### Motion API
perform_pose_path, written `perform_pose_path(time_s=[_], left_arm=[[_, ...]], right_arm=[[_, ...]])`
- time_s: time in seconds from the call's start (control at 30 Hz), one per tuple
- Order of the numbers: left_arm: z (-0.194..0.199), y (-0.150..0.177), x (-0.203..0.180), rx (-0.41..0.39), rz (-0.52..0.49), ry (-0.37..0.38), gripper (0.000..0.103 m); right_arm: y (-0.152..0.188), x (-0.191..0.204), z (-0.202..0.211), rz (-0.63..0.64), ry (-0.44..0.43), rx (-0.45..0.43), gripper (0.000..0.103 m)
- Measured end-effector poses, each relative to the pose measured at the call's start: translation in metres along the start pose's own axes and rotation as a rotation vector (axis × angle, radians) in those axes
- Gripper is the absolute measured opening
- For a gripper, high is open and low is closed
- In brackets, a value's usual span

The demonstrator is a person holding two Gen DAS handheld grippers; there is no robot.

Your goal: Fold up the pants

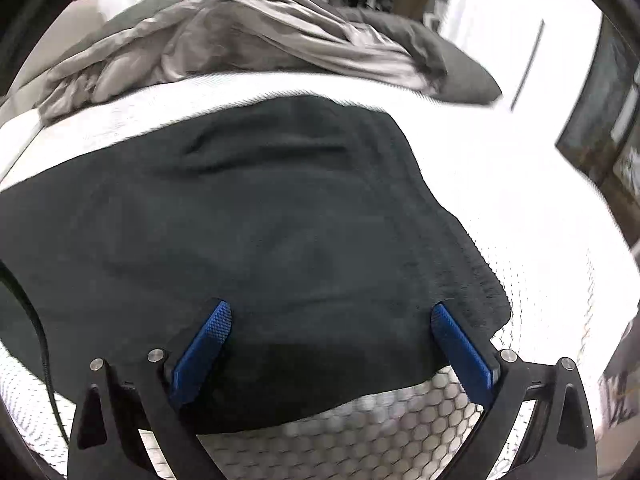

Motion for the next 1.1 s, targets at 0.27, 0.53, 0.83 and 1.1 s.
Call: perform_pose_path(time_s=[0.27,0.53,0.83,1.1], left_arm=[[-0.029,-0.069,-0.017,-0.01,0.039,-0.069,0.102],[-0.07,-0.065,0.007,0.077,0.023,-0.1,0.103],[-0.064,-0.064,0.002,0.112,0.061,-0.151,0.102],[-0.066,-0.111,-0.021,0.024,0.001,-0.121,0.102]], right_arm=[[-0.045,0.146,-0.023,0.192,-0.266,0.115,0.102],[-0.042,0.062,-0.049,0.236,0.123,0.11,0.102],[-0.03,-0.044,-0.043,-0.106,0.102,0.096,0.102],[-0.049,0.102,-0.013,0.08,-0.122,0.06,0.102]])
Point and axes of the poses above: each gripper's, at about its wrist camera, not at the fingertips, and z roughly against the way its jaws point, x to its left, y to its underside, the point moved 7 cm from there along -z, roughly the way its jaws point, and after that the axes turned 12 degrees about x, right-handed, at the moved point
